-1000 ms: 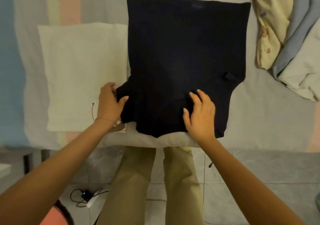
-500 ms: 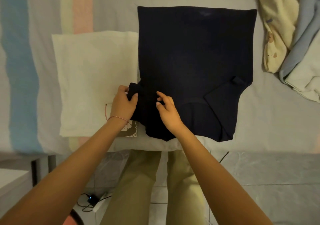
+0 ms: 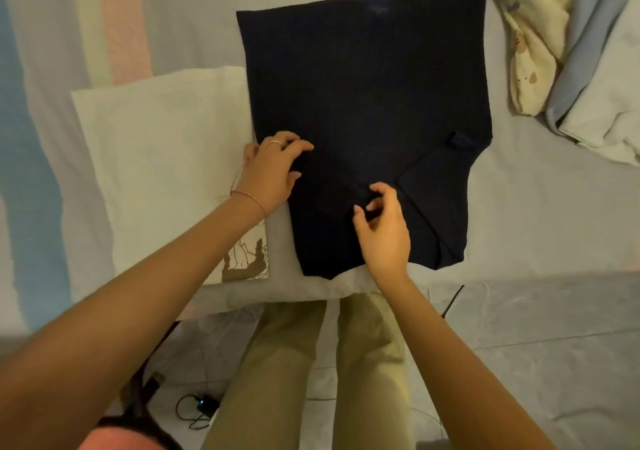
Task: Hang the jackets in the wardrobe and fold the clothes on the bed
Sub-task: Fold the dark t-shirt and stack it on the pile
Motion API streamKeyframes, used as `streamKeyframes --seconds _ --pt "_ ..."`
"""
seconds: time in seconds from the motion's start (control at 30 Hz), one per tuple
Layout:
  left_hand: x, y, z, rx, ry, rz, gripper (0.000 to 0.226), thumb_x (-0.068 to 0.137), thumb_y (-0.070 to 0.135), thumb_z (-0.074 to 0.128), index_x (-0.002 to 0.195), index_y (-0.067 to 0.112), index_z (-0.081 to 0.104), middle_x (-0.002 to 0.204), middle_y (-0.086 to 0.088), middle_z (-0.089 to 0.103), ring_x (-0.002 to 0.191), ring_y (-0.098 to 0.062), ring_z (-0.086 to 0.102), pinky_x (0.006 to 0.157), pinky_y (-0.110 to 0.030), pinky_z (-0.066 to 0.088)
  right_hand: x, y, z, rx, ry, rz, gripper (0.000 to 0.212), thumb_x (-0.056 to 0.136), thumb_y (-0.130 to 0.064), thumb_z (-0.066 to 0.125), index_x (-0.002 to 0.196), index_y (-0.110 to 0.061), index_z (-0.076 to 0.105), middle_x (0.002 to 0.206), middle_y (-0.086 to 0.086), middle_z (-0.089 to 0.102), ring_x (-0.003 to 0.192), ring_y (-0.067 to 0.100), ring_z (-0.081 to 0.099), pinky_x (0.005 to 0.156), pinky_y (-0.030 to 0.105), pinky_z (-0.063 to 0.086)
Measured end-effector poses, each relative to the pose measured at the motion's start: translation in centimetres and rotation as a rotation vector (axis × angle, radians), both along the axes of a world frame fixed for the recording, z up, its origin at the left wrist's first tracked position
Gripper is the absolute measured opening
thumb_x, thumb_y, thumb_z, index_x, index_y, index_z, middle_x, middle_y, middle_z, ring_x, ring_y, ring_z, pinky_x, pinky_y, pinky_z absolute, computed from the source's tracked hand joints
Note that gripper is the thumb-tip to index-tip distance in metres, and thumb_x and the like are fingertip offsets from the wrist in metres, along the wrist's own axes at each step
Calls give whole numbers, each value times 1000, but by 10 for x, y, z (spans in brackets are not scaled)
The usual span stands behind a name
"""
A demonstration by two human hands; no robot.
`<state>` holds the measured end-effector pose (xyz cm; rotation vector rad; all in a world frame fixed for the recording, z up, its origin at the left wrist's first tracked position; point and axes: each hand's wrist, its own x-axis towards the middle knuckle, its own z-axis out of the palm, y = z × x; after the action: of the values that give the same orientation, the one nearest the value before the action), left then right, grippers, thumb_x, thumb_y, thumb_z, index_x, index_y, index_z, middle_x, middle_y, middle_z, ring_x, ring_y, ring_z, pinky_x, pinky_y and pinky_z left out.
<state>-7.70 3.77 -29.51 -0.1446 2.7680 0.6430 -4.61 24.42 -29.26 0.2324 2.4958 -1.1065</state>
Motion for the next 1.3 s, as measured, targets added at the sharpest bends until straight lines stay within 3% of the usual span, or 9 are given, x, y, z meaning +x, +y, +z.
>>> streamKeyframes --seconds 0.1,0.2,0.43,0.7,0.83,0.93,1.03,1.17,1.3 --pt "-11 -3 -4 -85 -14 -116 38 86 19 62 123 25 55 127 -2 52 112 -24 50 93 -38 25 -8 -6 -5 204 86 162 33 94 -34 55 125 -25 49 108 -6 47 65 10 52 53 26 44" --pt "-18 -9 -6 -24 -85 -174 23 86 19 63 108 20 59 118 -3 53 98 -27 58 88 -43 44 -15 -10 -10 181 32 221 29 94 -35 55 118 -20 55 112 -2 48 67 13 54 56 29 43" --pt "-33 -12 -5 40 -209 -230 24 85 15 65 107 13 56 118 -6 50 98 -24 55 83 -40 49 -25 -9 -11 69 8 96 18 92 -34 58 87 -17 59 90 -9 50 63 9 51 51 21 34" --pt "-45 -16 1 247 -267 -25 12 83 27 68 89 26 58 100 5 62 108 -15 56 104 -38 35 -18 -8 -19 -158 21 -203 11 93 -20 57 83 -16 55 73 3 60 59 23 58 56 32 48" --pt "-39 -8 -2 158 -112 32 17 83 32 67 94 31 55 96 11 60 106 -12 53 100 -35 19 -16 -3 -19 32 171 -61 5 94 -14 52 92 -17 54 73 -3 57 54 13 50 51 27 42" --pt "-19 1 -3 53 35 -12 45 83 36 65 124 27 49 121 5 55 123 -15 42 109 -41 16 -9 6 -15 135 295 19 8 93 -13 52 100 -16 56 92 -4 58 75 9 54 60 26 44" --pt "24 6 0 -61 215 -96 57 89 40 51 138 15 37 145 -8 34 135 -21 27 112 -42 15 -1 35 -10 241 417 216 32 90 -18 55 122 -13 55 128 3 56 119 18 49 100 32 38" --pt "96 15 -9 -122 27 -471 80 87 60 28 148 10 11 157 -10 9 145 -22 1 116 -41 3 17 106 -14 494 350 526 67 92 -48 42 148 -13 28 156 6 23 145 20 14 119 39 7" --pt "127 24 -26 -255 -166 -652 108 74 76 32 147 8 -11 156 -12 -13 144 -26 -13 115 -46 -1 26 175 -24 639 120 715 86 86 -73 24 152 -18 14 159 1 14 146 20 11 118 42 1"
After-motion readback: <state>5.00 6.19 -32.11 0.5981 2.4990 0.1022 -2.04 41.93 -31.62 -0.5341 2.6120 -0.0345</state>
